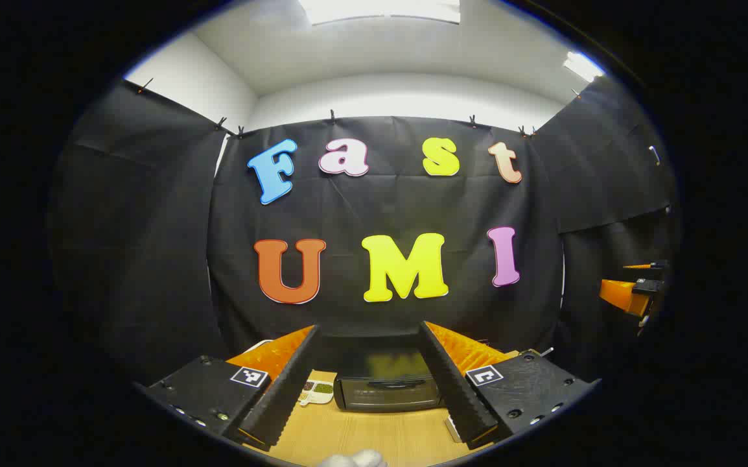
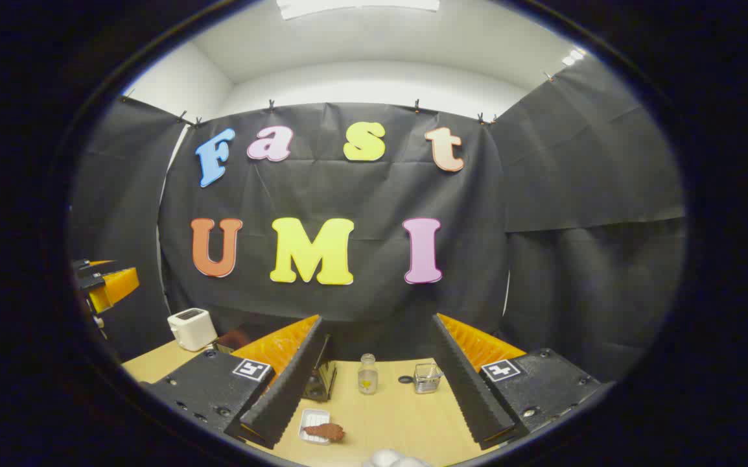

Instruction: Open the electric oven with the left hand, put the food in, and close the electric oven.

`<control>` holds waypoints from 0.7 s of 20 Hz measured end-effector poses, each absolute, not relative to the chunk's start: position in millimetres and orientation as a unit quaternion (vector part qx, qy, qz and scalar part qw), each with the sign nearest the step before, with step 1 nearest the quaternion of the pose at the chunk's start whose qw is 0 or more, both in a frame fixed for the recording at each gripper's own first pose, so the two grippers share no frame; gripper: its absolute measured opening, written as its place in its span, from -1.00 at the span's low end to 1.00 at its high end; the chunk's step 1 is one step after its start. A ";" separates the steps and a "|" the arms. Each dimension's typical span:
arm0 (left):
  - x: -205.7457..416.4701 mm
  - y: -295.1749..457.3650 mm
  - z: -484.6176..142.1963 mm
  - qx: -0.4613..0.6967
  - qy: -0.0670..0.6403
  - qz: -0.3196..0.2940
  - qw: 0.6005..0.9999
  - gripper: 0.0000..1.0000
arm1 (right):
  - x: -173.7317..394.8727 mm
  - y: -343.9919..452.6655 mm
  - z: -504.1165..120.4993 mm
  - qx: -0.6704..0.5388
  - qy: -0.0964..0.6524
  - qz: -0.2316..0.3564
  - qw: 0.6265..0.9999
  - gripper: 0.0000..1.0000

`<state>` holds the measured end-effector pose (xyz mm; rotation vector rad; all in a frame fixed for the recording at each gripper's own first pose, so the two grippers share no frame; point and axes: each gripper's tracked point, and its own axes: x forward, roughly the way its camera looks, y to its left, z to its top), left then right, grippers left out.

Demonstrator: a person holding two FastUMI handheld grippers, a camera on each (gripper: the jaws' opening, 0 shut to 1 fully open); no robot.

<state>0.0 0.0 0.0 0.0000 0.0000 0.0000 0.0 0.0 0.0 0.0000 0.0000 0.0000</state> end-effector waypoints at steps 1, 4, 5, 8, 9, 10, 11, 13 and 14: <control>1.5 -2.6 -0.7 -0.001 0.000 -0.005 1.000 0.90 | 0.1 1.7 -0.5 -0.001 0.000 0.002 1.000 1.00; 9.2 -1.3 -1.3 0.005 -0.003 -0.005 1.000 0.89 | 1.6 5.5 2.0 -0.009 -0.001 0.006 1.000 1.00; 10.2 -1.9 -0.2 0.006 -0.007 -0.004 1.000 0.90 | 2.0 5.7 2.9 -0.012 -0.001 0.006 1.000 1.00; 13.4 -3.1 -3.9 0.011 -0.005 -0.010 1.000 0.90 | 1.9 5.7 7.6 -0.020 -0.005 0.004 1.000 1.00; 15.7 -3.4 -6.4 0.012 -0.002 -0.010 1.000 0.90 | 1.7 5.2 7.3 -0.022 -0.006 0.003 1.000 1.00; 18.2 -4.5 -8.0 0.011 -0.002 -0.012 1.000 0.90 | 2.1 4.7 7.4 -0.024 -0.007 0.001 1.000 1.00; 24.9 -8.3 -9.9 0.010 -0.004 -0.014 1.000 0.90 | 1.8 4.1 7.5 -0.026 -0.006 0.000 1.000 1.00; 46.0 -11.8 -16.7 0.011 -0.004 -0.016 1.000 0.90 | 1.8 2.4 5.2 -0.028 -0.002 -0.003 1.000 1.00; 55.2 -13.5 -21.2 0.009 -0.002 -0.017 1.000 0.90 | 2.1 1.5 5.3 -0.028 0.000 -0.005 1.000 1.00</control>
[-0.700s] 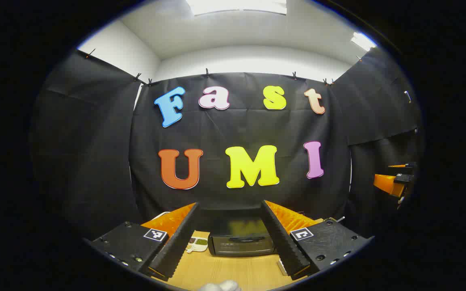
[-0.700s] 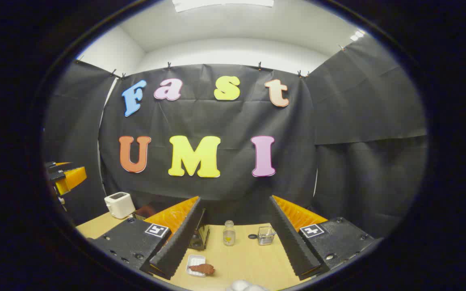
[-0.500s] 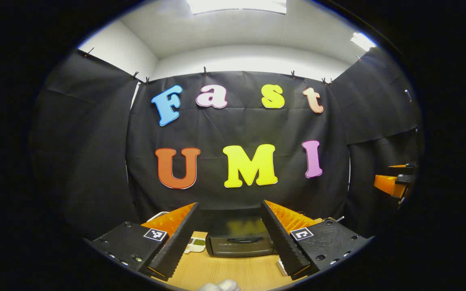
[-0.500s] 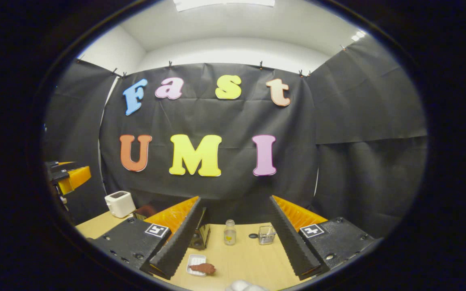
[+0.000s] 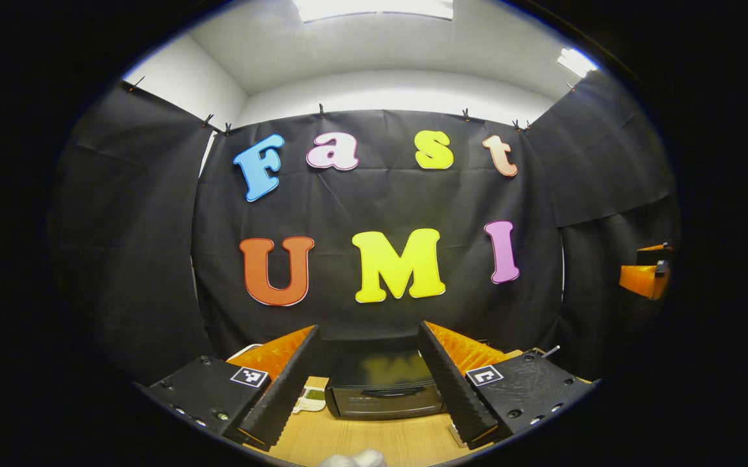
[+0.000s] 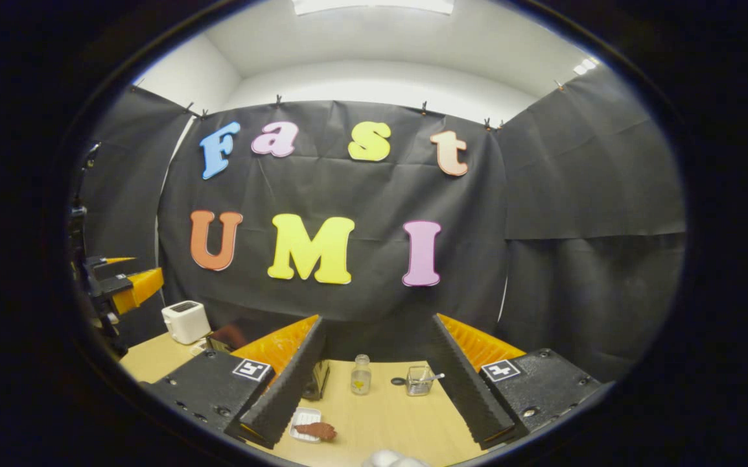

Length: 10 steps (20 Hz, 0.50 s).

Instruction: Open the electric oven with the left hand, put the food in, and close the electric oven.

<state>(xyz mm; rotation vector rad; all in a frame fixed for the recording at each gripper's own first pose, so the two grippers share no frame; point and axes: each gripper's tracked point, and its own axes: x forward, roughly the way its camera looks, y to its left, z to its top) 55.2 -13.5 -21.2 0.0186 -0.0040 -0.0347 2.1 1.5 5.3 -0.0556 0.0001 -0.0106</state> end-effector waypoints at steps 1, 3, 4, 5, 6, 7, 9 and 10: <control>65.3 -13.2 -27.9 0.006 0.001 -0.016 1.000 0.90 | 1.7 0.4 4.9 -0.029 0.002 -0.010 1.000 1.00; 84.6 -19.6 -43.0 -0.006 0.011 -0.020 1.000 0.90 | -1.9 -8.3 5.4 -0.034 0.006 -0.020 0.999 1.00; 95.9 -23.4 -53.1 -0.013 0.019 -0.023 0.999 0.89 | -5.8 -14.4 5.3 -0.037 0.009 -0.026 0.999 1.00; 106.9 -26.5 -65.6 -0.015 0.027 -0.027 0.999 0.89 | -8.8 -18.4 4.9 -0.037 0.013 -0.032 0.999 1.00; 118.1 -29.7 -81.4 -0.014 0.043 -0.029 0.999 0.90 | -11.8 -22.2 3.8 -0.038 0.018 -0.038 0.998 1.00; 128.8 -32.8 -94.8 -0.009 0.053 -0.030 0.998 0.90 | -14.4 -26.2 3.4 -0.038 0.022 -0.044 0.998 1.00; 152.1 -38.5 -129.3 -0.013 0.085 -0.035 0.996 0.90 | -18.4 -35.4 2.6 -0.041 0.030 -0.059 0.997 1.00; 162.3 -42.5 -146.6 -0.016 0.098 -0.037 0.994 0.91 | -21.2 -40.1 1.8 -0.044 0.034 -0.066 0.996 1.00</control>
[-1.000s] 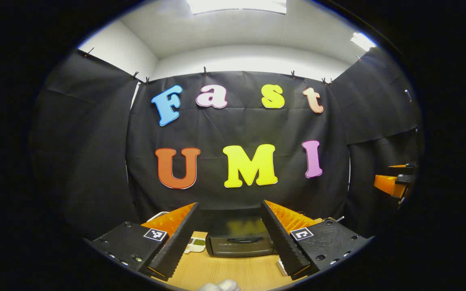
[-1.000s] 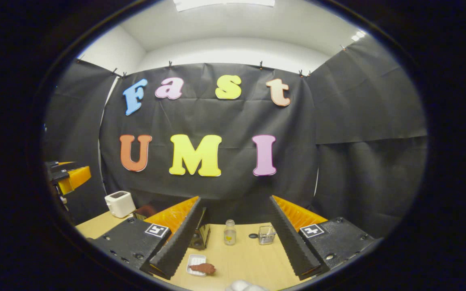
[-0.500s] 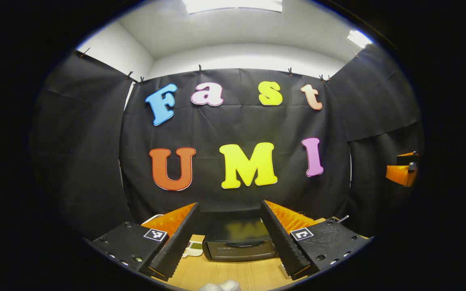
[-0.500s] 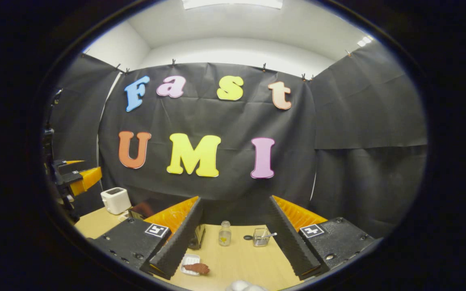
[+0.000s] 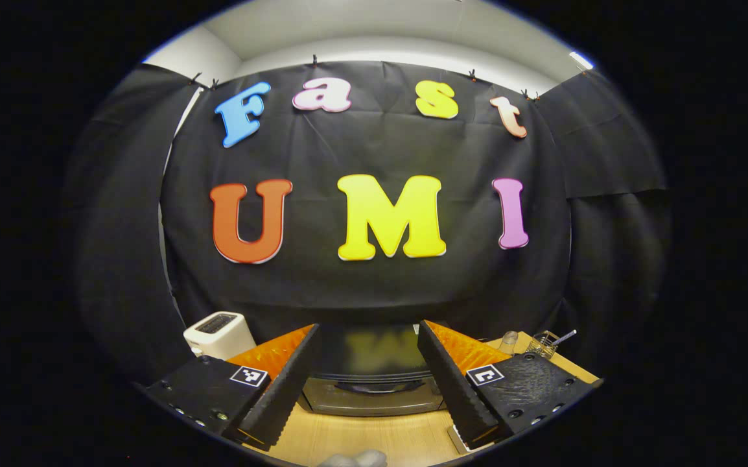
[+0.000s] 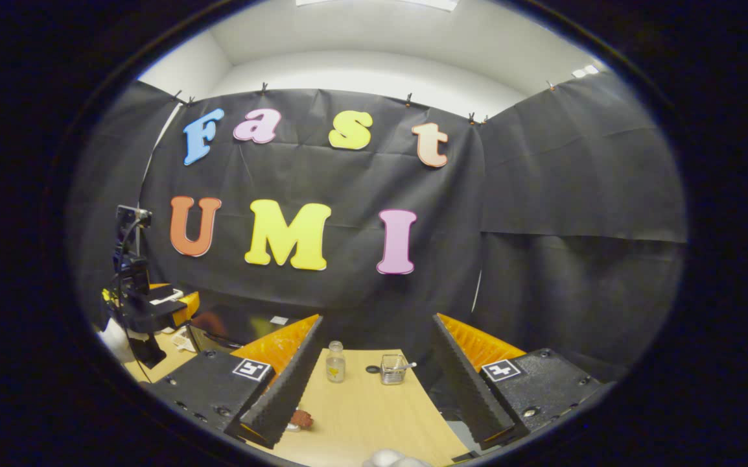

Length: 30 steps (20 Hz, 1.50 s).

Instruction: Open the electric oven with the left hand, put the food in, and close the electric oven.

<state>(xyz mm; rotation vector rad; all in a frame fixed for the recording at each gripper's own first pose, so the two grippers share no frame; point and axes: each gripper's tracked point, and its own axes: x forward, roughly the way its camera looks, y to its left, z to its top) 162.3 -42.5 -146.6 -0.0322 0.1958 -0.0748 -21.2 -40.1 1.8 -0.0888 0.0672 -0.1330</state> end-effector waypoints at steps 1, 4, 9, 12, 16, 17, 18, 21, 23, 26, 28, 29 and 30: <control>171.1 -45.5 -165.2 -0.021 0.117 -0.037 0.992 0.92 | -23.7 -43.4 0.6 -0.047 0.038 -0.073 0.996 1.00; 195.1 -57.3 -212.2 -0.015 0.158 -0.044 0.986 0.92 | -30.9 -53.1 -3.0 -0.054 0.051 -0.090 0.993 1.00; 215.6 -66.2 -274.0 0.005 0.212 -0.051 0.976 0.92 | -38.1 -64.6 -8.3 -0.051 0.068 -0.112 0.990 1.00; 216.5 -63.2 -294.9 0.013 0.235 -0.045 0.971 0.91 | -37.7 -67.0 -16.0 -0.038 0.078 -0.117 0.989 1.00; 219.0 -63.9 -294.6 0.004 0.235 -0.046 0.971 0.92 | -32.5 -67.0 -22.5 -0.023 0.083 -0.115 0.990 1.00; 218.5 -61.6 -293.8 0.005 0.234 -0.047 0.971 0.92 | -31.2 -66.4 -24.0 -0.020 0.084 -0.113 0.990 1.00; 215.4 -60.8 -294.8 0.005 0.237 -0.047 0.970 0.94 | -29.6 -65.8 -26.0 -0.017 0.085 -0.110 0.990 1.00; 205.9 -60.6 -293.5 0.006 0.236 -0.049 0.970 0.93 | -27.5 -63.4 -29.3 -0.014 0.087 -0.105 0.991 1.00; 200.0 -60.8 -293.6 0.007 0.238 -0.050 0.970 0.93 | -29.0 -62.6 -32.0 -0.016 0.089 -0.102 0.991 1.00; 189.1 -59.1 -295.4 0.005 0.242 -0.052 0.969 0.93 | -33.3 -61.1 -35.0 -0.017 0.092 -0.097 0.991 1.00; 177.4 -58.2 -297.4 0.004 0.244 -0.053 0.968 0.93 | -36.3 -60.4 -38.3 -0.017 0.096 -0.093 0.991 1.00; 170.6 -58.5 -298.4 0.003 0.245 -0.053 0.968 0.93 | -38.0 -60.4 -39.7 -0.016 0.097 -0.092 0.991 1.00; 163.2 -58.2 -299.5 0.004 0.248 -0.055 0.967 0.93 | -40.2 -60.3 -41.8 -0.015 0.099 -0.090 0.991 1.00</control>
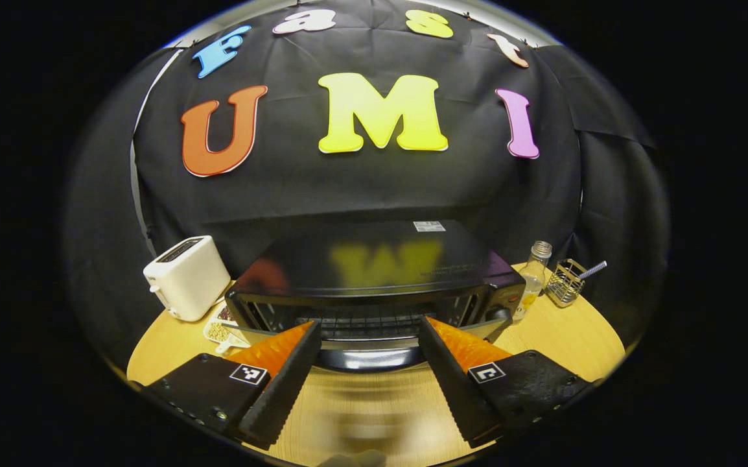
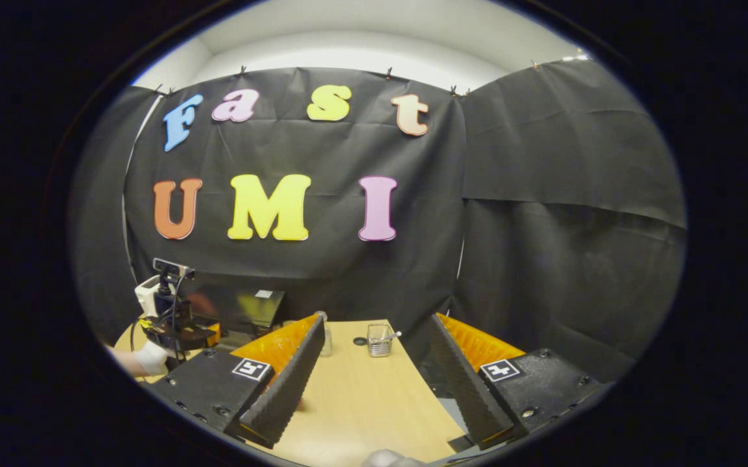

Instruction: Open the electric oven with the left hand, put the food in, and close the electric oven.

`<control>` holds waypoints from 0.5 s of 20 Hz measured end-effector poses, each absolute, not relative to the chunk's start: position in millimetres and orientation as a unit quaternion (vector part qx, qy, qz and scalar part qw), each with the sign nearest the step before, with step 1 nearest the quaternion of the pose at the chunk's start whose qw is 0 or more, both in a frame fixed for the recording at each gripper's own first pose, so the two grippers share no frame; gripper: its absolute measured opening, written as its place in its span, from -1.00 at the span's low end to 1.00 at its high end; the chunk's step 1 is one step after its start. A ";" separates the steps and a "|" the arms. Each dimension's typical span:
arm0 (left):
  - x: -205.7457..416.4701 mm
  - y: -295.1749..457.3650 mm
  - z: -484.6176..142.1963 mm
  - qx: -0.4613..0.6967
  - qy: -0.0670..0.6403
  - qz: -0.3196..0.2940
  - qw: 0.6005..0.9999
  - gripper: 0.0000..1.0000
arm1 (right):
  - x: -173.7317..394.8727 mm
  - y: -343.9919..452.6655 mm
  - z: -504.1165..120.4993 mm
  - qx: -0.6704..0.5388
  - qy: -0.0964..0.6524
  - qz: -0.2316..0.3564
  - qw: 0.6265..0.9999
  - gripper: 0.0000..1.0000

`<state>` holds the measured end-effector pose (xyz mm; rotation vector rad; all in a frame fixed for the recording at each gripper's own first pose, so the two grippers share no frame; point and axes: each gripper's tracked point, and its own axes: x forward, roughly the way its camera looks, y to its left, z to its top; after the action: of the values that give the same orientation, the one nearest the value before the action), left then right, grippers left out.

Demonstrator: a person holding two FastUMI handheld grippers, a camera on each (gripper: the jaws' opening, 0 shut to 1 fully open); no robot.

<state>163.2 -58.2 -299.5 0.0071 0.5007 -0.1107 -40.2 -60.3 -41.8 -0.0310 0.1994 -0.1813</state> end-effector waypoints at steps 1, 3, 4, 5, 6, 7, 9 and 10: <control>156.4 -57.4 -302.8 0.004 0.250 -0.056 0.966 0.93 | -42.0 -59.3 -41.4 -0.014 0.099 -0.088 0.991 1.00; 140.4 -57.2 -310.3 0.001 0.259 -0.060 0.964 0.93 | -43.1 -57.9 -41.7 -0.012 0.097 -0.084 0.992 1.00; 131.1 -56.9 -314.6 0.000 0.266 -0.060 0.962 0.93 | -43.5 -56.5 -44.8 -0.013 0.098 -0.080 0.992 1.00; 123.2 -56.5 -319.3 -0.001 0.272 -0.060 0.960 0.93 | -43.4 -54.4 -45.6 -0.012 0.099 -0.076 0.992 1.00; 114.3 -56.6 -325.3 0.000 0.278 -0.061 0.959 0.93 | -43.1 -52.5 -46.5 -0.011 0.100 -0.071 0.992 1.00; 104.5 -56.5 -332.2 0.001 0.284 -0.061 0.957 0.93 | -42.7 -50.4 -47.2 -0.009 0.099 -0.068 0.993 1.00; 84.8 -56.5 -349.8 0.000 0.309 -0.061 0.949 0.93 | -42.9 -46.6 -50.5 -0.008 0.102 -0.060 0.993 1.00; 75.0 -56.1 -359.4 -0.001 0.321 -0.061 0.945 0.93 | -42.7 -45.7 -52.8 -0.009 0.102 -0.057 0.993 1.00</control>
<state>75.0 -56.1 -359.4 -0.0026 0.6546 -0.1242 -42.7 -45.7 -52.8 -0.0184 0.2054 -0.1137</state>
